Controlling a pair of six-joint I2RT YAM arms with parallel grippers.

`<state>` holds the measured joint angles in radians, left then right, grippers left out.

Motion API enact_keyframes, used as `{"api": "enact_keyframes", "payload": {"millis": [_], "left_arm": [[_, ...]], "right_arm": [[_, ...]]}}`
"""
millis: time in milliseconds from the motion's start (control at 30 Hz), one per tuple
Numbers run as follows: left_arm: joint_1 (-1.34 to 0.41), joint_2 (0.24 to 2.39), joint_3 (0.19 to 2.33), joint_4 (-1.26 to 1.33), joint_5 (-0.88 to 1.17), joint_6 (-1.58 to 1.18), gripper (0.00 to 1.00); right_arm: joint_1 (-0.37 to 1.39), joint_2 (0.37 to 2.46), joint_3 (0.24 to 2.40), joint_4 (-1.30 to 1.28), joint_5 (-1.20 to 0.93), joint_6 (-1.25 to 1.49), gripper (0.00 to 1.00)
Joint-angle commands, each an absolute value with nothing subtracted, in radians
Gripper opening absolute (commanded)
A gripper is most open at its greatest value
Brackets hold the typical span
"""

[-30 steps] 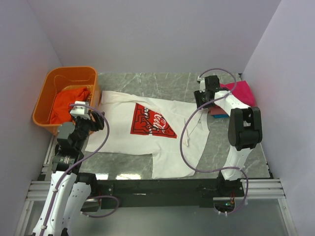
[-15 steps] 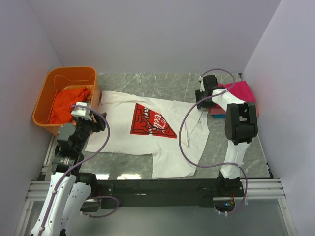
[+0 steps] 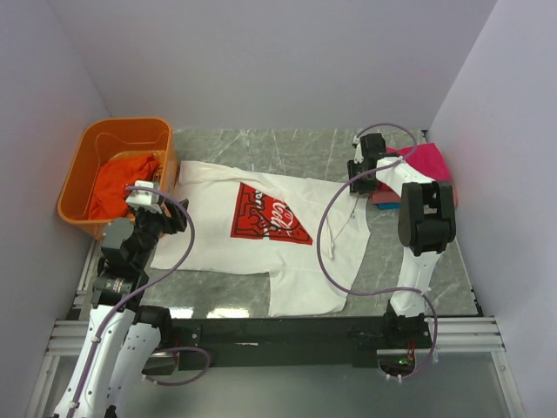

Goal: Fold and stack the t-shirts
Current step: Fold the tshirt

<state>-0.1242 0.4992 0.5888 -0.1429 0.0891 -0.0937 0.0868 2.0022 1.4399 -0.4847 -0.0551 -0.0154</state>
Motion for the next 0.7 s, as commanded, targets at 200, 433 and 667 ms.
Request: {"api": "enact_keyframes", "payload": {"millis": [200, 433, 667], "left_arm": [[-0.127, 0.489, 0.584, -0.124, 0.081, -0.087, 0.68], [-0.126, 0.486, 0.584, -0.126, 0.081, -0.087, 0.68], [-0.127, 0.486, 0.584, -0.124, 0.078, -0.086, 0.68]], "right_arm": [[0.08, 2.014, 1.479, -0.506, -0.045, 0.028, 0.41], [0.078, 2.022, 1.471, -0.509, -0.04, 0.031, 0.42], [0.077, 2.043, 1.483, -0.52, -0.06, 0.037, 0.29]]}}
